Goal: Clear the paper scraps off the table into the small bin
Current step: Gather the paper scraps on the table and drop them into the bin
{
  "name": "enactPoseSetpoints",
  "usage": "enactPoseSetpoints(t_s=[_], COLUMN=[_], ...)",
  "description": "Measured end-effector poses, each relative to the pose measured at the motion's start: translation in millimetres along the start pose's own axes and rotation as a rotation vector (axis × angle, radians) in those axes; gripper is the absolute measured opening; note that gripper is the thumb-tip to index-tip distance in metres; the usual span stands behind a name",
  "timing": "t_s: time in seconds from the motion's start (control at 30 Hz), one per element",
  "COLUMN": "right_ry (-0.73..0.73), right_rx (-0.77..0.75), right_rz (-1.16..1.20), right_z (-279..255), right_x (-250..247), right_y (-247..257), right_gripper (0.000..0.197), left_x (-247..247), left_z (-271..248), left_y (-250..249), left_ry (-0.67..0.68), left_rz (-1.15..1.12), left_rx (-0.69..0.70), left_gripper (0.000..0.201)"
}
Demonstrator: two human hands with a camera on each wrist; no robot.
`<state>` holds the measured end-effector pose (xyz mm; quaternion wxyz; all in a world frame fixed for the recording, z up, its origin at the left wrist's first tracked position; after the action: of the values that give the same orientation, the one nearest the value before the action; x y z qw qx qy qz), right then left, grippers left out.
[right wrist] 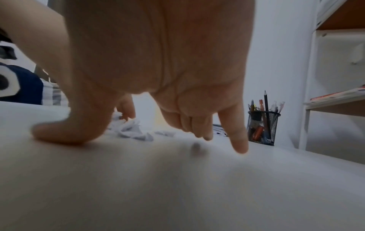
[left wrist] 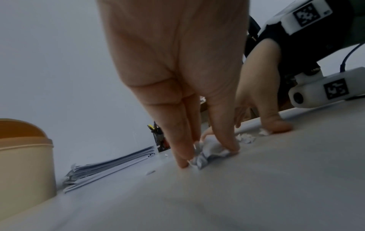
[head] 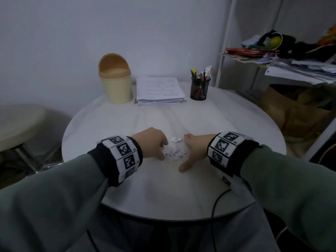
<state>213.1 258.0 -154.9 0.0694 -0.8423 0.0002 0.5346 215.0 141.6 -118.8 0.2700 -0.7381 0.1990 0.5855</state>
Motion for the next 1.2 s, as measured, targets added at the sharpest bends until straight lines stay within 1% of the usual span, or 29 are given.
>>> enactPoseSetpoints(t_s=[0.07,0.1,0.17,0.27,0.33,0.4,0.43,0.57,0.67,0.73,0.8,0.9,0.97,1.03,1.07,1.17,1.2], right_ry=[-0.056,-0.077,-0.113,-0.165,-0.154,-0.126,-0.114,-0.118,-0.142,-0.142,-0.135,-0.160,-0.200,-0.206,-0.200,-0.179,-0.166], right_rx=[-0.015,-0.023,-0.035,-0.086,-0.132,-0.171,-0.193,-0.266,-0.273,-0.260,-0.240,-0.212,-0.176,-0.139,-0.132,-0.141,-0.148], right_rz=[0.020,0.030,0.082,0.176,0.211,0.193,0.178,0.186,0.186,0.183,0.170,0.185,0.202,0.148,0.099,-0.021,-0.052], right_z=[4.6,6.3,9.1,7.5,7.9,10.3,11.4,10.7,8.9,9.2,11.3,22.4,35.2,49.5,56.4,64.7,64.8], right_x=[-10.1,-14.8,-22.5,-32.0,-33.3,-32.4,-31.9,-33.4,-35.1,-38.1,-43.4,-59.6,-70.8,-72.4,-70.3,-62.9,-60.4], right_y=[2.0,1.7,-1.4,-0.7,7.6,17.9,22.6,34.9,36.8,34.4,30.6,27.1,26.6,31.1,35.0,46.5,48.2], right_gripper=[0.114,0.108,0.107,0.109,0.107,0.103,0.096,0.050,0.035,0.034,0.038,0.042,0.047,0.049,0.047,0.032,0.029], left_x=[-3.1,-2.9,2.0,10.3,14.0,15.5,15.4,9.5,-1.3,-10.8,-15.5,-13.1,-9.2,-2.6,1.0,6.0,6.7], left_z=[-1.1,-1.5,-1.2,2.7,8.0,13.7,15.8,17.5,13.8,9.4,6.5,7.0,9.5,13.0,14.5,16.4,16.6], left_y=[9.8,15.6,23.4,22.0,16.2,11.1,10.1,19.7,38.3,53.0,61.5,63.1,62.5,61.1,59.3,52.6,50.9], left_ry=[-0.056,-0.064,-0.030,0.037,0.068,0.077,0.073,0.003,-0.097,-0.179,-0.199,-0.145,-0.093,-0.038,-0.010,0.033,0.042], left_rz=[-0.028,-0.029,-0.050,-0.138,-0.171,-0.189,-0.192,-0.177,-0.182,-0.200,-0.183,-0.163,-0.122,-0.117,-0.125,-0.125,-0.114], left_rx=[-0.048,-0.075,-0.109,-0.094,-0.049,-0.005,0.009,-0.008,-0.069,-0.132,-0.166,-0.168,-0.178,-0.192,-0.195,-0.175,-0.162], left_gripper=[0.071,0.078,0.086,0.086,0.079,0.069,0.062,0.035,0.025,0.029,0.040,0.059,0.065,0.065,0.065,0.053,0.048])
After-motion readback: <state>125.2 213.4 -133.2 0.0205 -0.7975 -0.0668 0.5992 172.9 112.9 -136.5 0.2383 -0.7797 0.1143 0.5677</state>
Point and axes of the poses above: each hand's wrist, its own z-axis towards the middle knuckle, its own x-axis out of the palm, y = z × x, the point moved 9 cm from there along z, towards the middle knuckle, and after that the axes turned 14 degrees about x, right-handed, at the moved point
